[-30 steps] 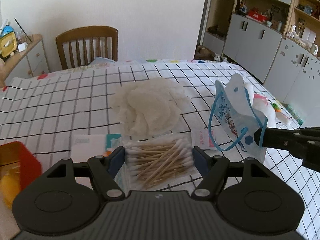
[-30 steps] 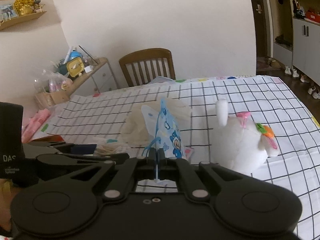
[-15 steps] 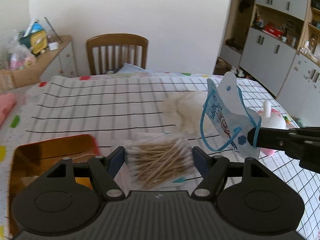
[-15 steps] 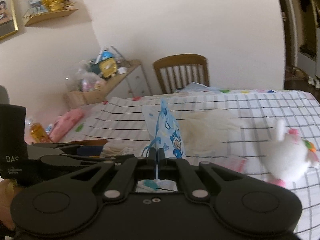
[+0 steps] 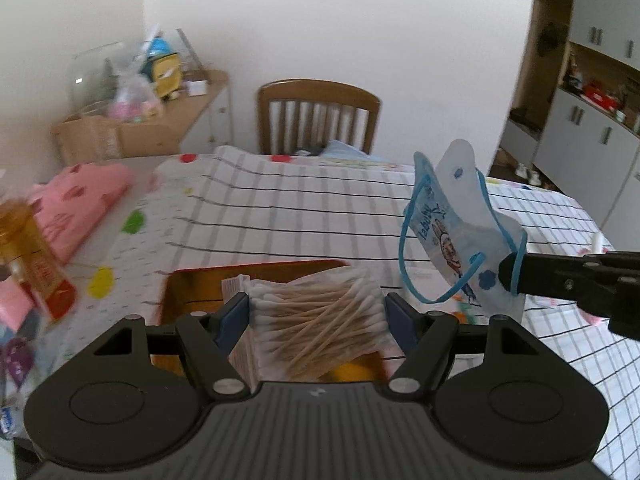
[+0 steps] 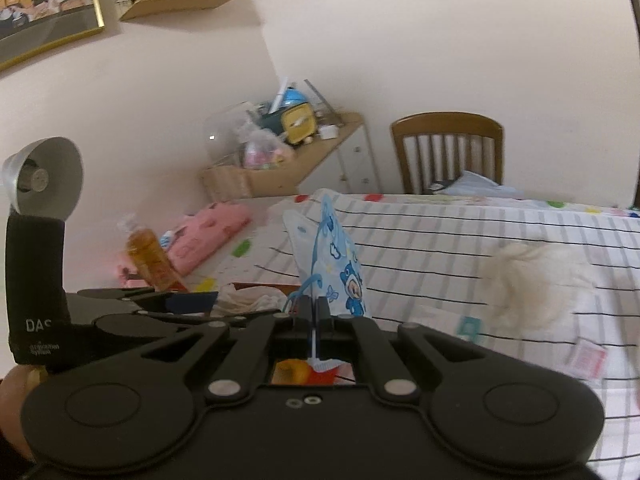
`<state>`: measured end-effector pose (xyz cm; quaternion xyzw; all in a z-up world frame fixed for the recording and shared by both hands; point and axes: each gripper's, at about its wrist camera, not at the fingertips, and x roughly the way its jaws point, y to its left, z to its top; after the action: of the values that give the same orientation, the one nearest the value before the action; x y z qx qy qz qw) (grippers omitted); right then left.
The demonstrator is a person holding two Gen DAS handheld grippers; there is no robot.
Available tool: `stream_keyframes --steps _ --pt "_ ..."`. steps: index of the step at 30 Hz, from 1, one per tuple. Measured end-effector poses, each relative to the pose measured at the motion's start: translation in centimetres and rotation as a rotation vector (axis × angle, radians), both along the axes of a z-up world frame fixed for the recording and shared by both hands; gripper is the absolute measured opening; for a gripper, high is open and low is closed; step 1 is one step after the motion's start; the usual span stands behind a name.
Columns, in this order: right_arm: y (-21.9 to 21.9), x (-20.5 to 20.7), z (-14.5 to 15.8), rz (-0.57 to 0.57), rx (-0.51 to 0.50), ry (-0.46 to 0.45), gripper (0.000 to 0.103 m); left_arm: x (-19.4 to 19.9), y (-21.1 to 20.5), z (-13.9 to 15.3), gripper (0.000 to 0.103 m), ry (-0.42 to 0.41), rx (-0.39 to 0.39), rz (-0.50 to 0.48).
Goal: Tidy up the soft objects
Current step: 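Carry the swab pack and blue pouch over the tin with both tools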
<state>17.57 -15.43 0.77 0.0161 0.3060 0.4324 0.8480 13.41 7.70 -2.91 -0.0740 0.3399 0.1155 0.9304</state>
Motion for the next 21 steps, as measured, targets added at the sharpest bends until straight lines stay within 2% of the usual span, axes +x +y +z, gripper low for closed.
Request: stream_keyframes --steps 9,15,21 --pt "4.6 0.0 -0.9 0.066 -0.033 0.023 0.001 -1.7 4.2 -0.2 0.074 0.003 -0.005 0.073" --pt "7.6 0.8 -3.4 0.1 -0.1 0.089 0.001 -1.6 5.8 -0.7 0.074 0.009 -0.007 0.1" --pt "9.8 0.4 -6.0 0.138 -0.191 0.097 0.001 -0.8 6.6 -1.7 0.074 0.031 -0.019 0.109"
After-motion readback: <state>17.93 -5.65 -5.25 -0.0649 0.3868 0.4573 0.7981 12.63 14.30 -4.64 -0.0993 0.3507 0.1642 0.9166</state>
